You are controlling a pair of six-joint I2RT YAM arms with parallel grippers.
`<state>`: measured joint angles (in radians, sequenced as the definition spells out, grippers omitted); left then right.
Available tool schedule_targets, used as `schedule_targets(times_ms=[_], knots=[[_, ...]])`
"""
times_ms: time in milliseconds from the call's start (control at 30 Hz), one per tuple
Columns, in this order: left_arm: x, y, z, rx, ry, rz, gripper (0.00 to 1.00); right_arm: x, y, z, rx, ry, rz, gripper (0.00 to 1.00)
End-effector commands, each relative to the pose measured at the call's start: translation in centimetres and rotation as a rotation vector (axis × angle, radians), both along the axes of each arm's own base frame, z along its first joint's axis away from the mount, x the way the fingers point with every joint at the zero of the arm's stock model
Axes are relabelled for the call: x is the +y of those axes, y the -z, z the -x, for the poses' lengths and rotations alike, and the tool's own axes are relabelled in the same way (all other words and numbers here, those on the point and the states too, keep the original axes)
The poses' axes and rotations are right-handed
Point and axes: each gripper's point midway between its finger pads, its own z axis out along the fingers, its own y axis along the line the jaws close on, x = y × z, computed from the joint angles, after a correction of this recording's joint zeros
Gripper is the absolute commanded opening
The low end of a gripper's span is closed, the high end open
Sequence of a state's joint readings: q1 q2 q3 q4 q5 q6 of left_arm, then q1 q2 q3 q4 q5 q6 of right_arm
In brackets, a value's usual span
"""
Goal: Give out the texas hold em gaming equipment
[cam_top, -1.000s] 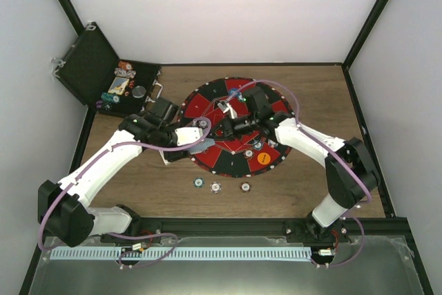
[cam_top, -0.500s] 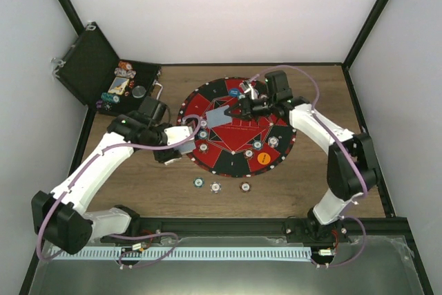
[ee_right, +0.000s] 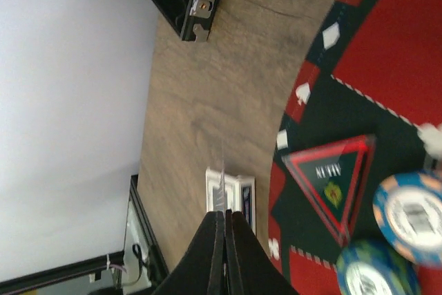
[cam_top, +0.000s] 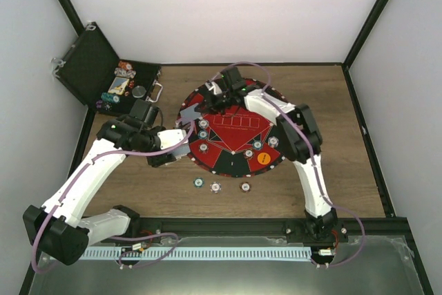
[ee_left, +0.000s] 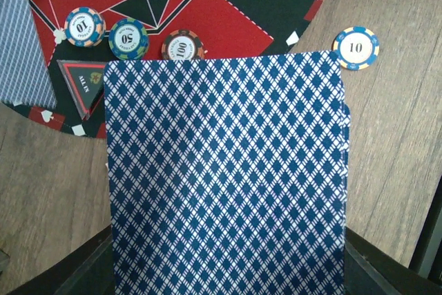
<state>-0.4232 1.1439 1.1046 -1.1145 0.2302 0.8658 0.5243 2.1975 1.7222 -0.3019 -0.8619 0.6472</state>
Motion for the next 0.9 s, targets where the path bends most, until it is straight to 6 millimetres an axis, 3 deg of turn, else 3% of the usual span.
schedule_targets(times_ms=[0, 133, 200, 400, 533, 633, 700, 800, 867], knots=[[-0.3, -0.5, 0.3, 0.007, 0.010, 0.027, 0.04, 3.4, 2.1, -1.2, 0.016, -0.003, 0.056, 0.01], [-0.5, -0.7, 0.2, 0.012, 0.012, 0.033, 0.04, 4.9, 3.8, -2.4, 0.018, 0.004, 0.082, 0.01], [-0.5, -0.7, 0.1, 0.013, 0.011, 0.033, 0.04, 5.0, 6.1, -2.7, 0.037, 0.012, 0.121, 0.01], [-0.6, -0.5, 0.1, 0.020, 0.013, 0.035, 0.04, 3.9, 6.5, -3.8, -0.041, 0.054, 0.228, 0.01], [-0.7, -0.3, 0.1, 0.032, 0.012, 0.040, 0.04, 3.2, 5.7, -4.0, -0.090, 0.060, 0.270, 0.18], [-0.8, -0.2, 0.0, 0.032, 0.013, 0.039, 0.04, 2.8, 2.4, -4.0, -0.150, 0.067, 0.258, 0.27], [-0.8, -0.2, 0.0, 0.033, 0.012, 0.041, 0.04, 2.7, 0.6, -3.7, -0.179, 0.062, 0.240, 0.39], [-0.9, -0.3, -0.2, 0.032, 0.010, 0.045, 0.04, 2.3, -2.5, -3.1, -0.221, 0.064, 0.218, 0.45], [-1.0, -0.5, -0.3, 0.025, 0.011, 0.050, 0.04, 1.8, -3.4, -2.4, -0.229, 0.060, 0.211, 0.50]])
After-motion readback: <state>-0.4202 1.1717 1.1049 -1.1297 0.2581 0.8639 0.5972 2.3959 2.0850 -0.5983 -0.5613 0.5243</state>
